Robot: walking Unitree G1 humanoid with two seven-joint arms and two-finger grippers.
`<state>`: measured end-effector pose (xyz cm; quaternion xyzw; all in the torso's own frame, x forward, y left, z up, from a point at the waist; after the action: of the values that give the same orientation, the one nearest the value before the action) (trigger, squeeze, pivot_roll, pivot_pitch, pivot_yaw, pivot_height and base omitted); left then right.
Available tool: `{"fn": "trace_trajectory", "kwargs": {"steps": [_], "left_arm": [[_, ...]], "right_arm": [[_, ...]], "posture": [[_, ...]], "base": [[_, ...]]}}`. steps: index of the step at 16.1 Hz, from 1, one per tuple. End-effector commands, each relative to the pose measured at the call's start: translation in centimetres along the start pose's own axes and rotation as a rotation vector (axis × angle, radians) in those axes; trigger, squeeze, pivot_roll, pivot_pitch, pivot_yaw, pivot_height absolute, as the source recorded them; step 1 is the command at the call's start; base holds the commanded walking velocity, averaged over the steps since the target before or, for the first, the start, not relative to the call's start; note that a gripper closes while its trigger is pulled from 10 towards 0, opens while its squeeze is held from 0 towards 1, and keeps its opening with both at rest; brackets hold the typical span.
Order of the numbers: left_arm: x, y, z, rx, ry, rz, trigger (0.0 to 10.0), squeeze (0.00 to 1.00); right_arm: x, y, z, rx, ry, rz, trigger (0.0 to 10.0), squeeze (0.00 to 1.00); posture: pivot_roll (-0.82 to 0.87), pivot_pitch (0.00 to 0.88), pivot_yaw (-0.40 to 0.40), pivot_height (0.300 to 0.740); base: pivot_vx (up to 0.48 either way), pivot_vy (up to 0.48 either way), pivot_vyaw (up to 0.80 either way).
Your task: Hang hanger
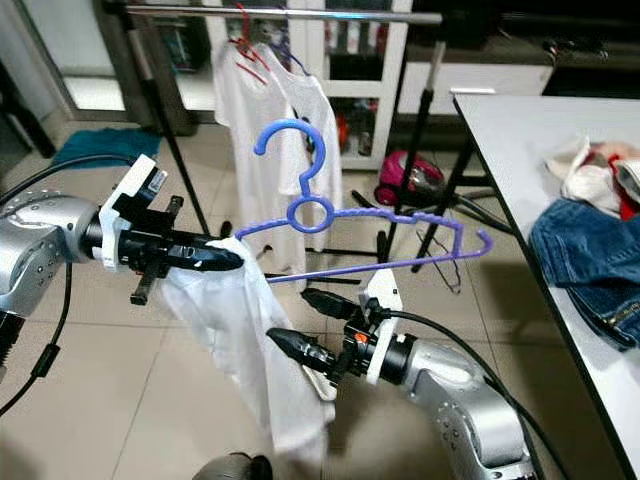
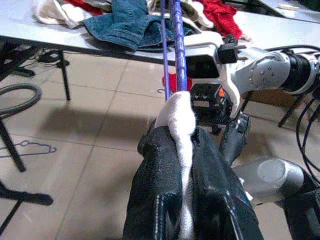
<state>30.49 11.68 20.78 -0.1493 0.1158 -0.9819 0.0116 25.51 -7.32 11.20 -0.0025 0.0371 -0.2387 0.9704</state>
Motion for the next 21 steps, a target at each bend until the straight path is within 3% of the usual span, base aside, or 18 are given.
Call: {"fn": "trace_trajectory", "kwargs": {"steps": [1, 6, 7, 8, 9, 10, 11, 12, 13, 14, 15, 21], "left_arm": [[0.6, 0.2, 1.4, 0.007, 0.049, -0.031, 0.0, 0.0], [-0.2, -0.3, 1.6, 0.005, 0.069, 0.018, 0.0, 0.0], [-0.3, -0.5, 2.0, 0.015, 0.071, 0.025, 0.0, 0.0], [0.0, -0.7, 2.5, 0.023, 0.072, 0.02, 0.0, 0.0], [0.0, -0.8, 2.6, 0.025, 0.072, 0.017, 0.0, 0.0], [0.4, -1.0, 3.2, 0.032, 0.076, 0.007, 0.0, 0.0], [0.7, -1.2, 3.6, 0.039, 0.075, -0.007, 0.0, 0.0], [0.9, -1.3, 3.8, 0.04, 0.075, -0.012, 0.0, 0.0], [1.0, -1.4, 4.0, 0.039, 0.074, -0.021, 0.0, 0.0], [1.2, -1.6, 4.1, 0.039, 0.073, -0.026, 0.0, 0.0], [1.3, -1.7, 4.2, 0.038, 0.07, -0.033, 0.0, 0.0], [2.0, -1.9, 4.2, 0.023, 0.046, -0.078, 0.0, 0.0]], "right_arm": [[-0.5, 0.3, 0.9, 0.041, 0.0, 0.008, 10.0, 0.0], [-1.5, 1.2, 2.9, 0.137, 0.054, 0.078, 10.0, 0.0], [-1.9, 1.3, 2.2, 0.094, 0.051, 0.108, 8.7, 0.0], [-2.0, 1.4, 1.1, 0.039, 0.036, 0.119, 3.4, 0.0], [-2.0, 1.5, 0.8, 0.025, 0.033, 0.119, 2.7, 0.0], [-1.9, 1.9, -0.2, -0.013, 0.033, 0.124, 1.0, 0.0], [-1.9, 2.2, -1.3, -0.055, 0.03, 0.133, 1.9, 0.0], [-1.9, 2.3, -2.0, -0.079, 0.024, 0.138, 1.9, 0.0], [-1.9, 2.6, -3.0, -0.119, 0.012, 0.136, 4.1, 0.0], [-1.7, 2.8, -4.0, -0.153, 0.0, 0.127, 7.9, 0.0], [-1.4, 2.9, -4.9, -0.178, -0.01, 0.112, 10.0, 0.0], [0.3, 2.0, -7.1, -0.231, -0.051, 0.059, 10.0, 0.0]], "posture": [[0.08, 0.135, 0.086, 0.74], [0.08, 0.123, 0.081, 0.74], [0.09, 0.123, 0.079, 0.74], [0.09, 0.123, 0.076, 0.74], [0.09, 0.124, 0.077, 0.74], [0.1, 0.129, 0.076, 0.74], [0.11, 0.136, 0.08, 0.74], [0.12, 0.139, 0.081, 0.74], [0.12, 0.142, 0.084, 0.74], [0.12, 0.145, 0.086, 0.74], [0.13, 0.146, 0.088, 0.74], [0.13, 0.15, 0.093, 0.74]], "base": [[0.0, 0.0, 0.0], [0.0, 0.0, 0.0], [0.0, 0.0, 0.0], [0.0, 0.0, 0.0], [0.0, 0.0, 0.0], [0.0, 0.0, 0.0], [0.0, 0.0, 0.0], [0.0, 0.0, 0.0], [0.0, 0.0, 0.0], [0.0, 0.0, 0.0], [0.0, 0.0, 0.0], [0.0, 0.0, 0.0]]}}
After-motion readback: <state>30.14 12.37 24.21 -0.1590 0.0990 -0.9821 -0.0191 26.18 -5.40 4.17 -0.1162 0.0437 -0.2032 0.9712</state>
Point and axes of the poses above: a point about 5 cm out from each wrist's last joint towards the gripper, its own y axis pointing out of the wrist towards the gripper, its own z axis along the axis of the wrist's last joint, x = y × z, the point moved 5 cm from there along y, pointing out of the wrist towards the gripper, and after that the axes turned 15 degrees about -y, right-handed, at the moved point
